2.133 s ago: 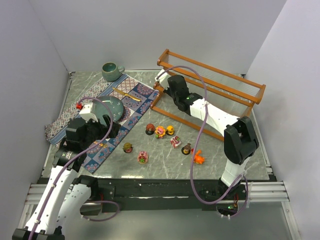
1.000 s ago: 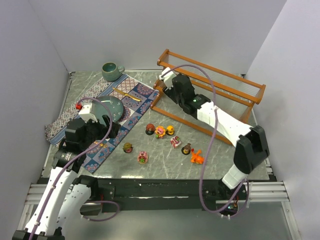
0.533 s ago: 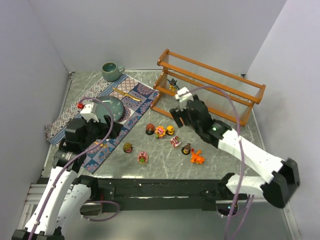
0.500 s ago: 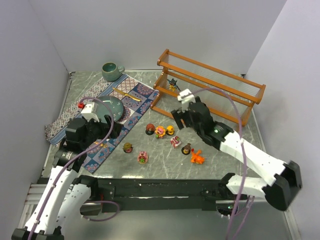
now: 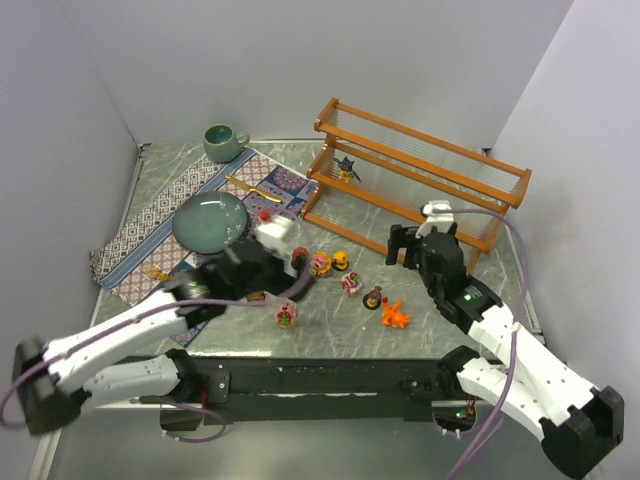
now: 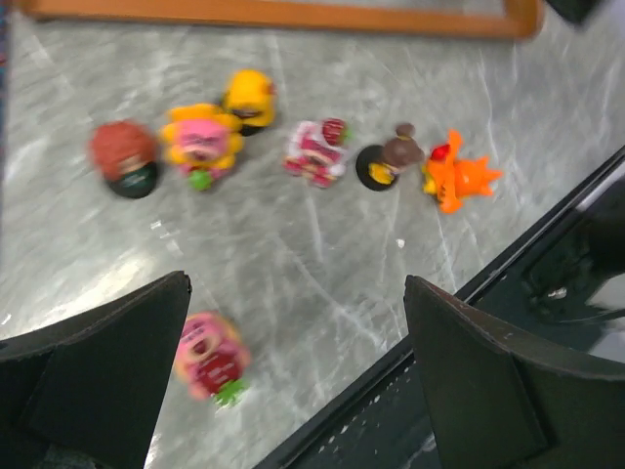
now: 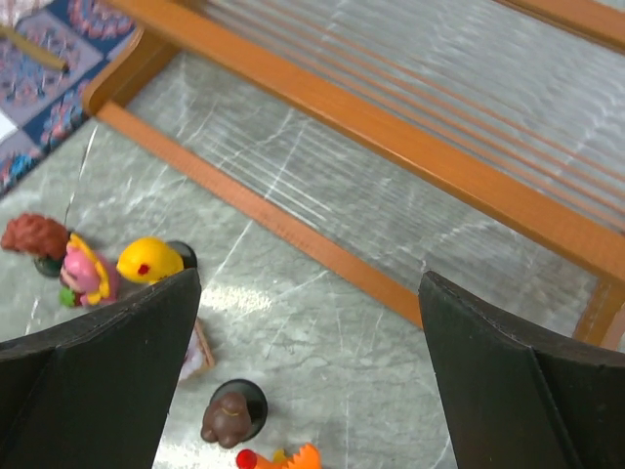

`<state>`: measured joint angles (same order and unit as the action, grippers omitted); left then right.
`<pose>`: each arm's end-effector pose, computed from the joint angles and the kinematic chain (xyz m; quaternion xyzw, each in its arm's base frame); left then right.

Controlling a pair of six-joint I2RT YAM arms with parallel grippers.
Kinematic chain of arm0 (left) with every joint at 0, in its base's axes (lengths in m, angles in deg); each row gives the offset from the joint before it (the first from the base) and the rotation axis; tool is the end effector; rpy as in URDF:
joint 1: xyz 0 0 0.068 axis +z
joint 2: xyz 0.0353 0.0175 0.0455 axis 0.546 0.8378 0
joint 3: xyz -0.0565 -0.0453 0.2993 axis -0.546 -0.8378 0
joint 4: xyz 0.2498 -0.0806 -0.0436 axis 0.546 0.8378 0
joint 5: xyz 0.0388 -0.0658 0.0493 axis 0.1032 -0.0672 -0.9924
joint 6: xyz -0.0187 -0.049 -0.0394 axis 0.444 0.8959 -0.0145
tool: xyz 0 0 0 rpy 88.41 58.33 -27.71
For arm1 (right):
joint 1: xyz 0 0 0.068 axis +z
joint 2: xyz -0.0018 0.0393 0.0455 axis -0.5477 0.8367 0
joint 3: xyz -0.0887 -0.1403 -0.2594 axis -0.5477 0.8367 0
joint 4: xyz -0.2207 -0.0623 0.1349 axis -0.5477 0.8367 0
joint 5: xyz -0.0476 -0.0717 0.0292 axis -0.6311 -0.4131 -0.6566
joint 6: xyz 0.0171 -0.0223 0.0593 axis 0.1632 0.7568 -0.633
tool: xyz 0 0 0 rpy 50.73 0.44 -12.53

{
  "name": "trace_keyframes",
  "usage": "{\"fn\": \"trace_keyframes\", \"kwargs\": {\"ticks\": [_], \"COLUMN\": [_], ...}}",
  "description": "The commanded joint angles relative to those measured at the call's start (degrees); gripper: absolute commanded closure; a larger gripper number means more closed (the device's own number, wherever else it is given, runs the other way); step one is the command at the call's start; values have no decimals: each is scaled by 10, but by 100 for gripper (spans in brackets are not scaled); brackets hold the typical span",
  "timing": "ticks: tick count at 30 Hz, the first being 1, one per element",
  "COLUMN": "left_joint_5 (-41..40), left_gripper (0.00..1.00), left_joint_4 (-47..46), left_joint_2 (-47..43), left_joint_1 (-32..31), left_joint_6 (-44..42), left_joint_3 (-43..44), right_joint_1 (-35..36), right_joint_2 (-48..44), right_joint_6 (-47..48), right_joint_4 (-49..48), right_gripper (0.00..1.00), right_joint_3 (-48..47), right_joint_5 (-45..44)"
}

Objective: Place and organize the plastic toys onto the shelf

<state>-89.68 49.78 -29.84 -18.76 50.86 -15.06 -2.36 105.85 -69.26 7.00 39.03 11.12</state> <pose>0.1395 -0.1680 0.3257 0.1614 0.8406 -0.2867 0.4303 0.1663 0.0769 0.3018 -0.0358 0.8148 0.0519 0.5764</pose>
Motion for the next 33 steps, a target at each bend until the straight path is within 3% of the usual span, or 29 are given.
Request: {"fn": "trace_keyframes", "kwargs": {"ticks": [1,3,6,12,15,24,28,33], "left_joint_5": [-205,-270,-293,-350,-375,-354,-352,-351], "left_gripper": [3,3,3,3,1,7,17,22], "left_joint_4": [-56,-103,-183,-337,-421,-470,-478,-500], "left_joint_2": [115,187,272,392,434,519,544,568], "left_joint_1": [-158,-224,-273,-346,-368,-385,-385,-384], "left_joint_6": [-50,-123,-213,-381,-426,-457,-473,-484], "left_joint_3": [66,84,97,101,86,104,111,120], "right_joint_1": [-27,-34,-43,-56,-61,-68,-69,-70], "right_joint_2": [-52,-73,-91,-94,-100,-113,-119,-122], "right_joint_6": [-49,-54,-64,-72,-72,-72,-72,-69], "right_joint_4": [-64,-69,-77,-82,-84,-86,-88,-90], "right_gripper": [0,0,0,0,0,0,0,0], "right_joint_3": [35,46,61,70,75,78,80,83], "right_joint_5": [15,13,13,30,35,44,46,46]}}
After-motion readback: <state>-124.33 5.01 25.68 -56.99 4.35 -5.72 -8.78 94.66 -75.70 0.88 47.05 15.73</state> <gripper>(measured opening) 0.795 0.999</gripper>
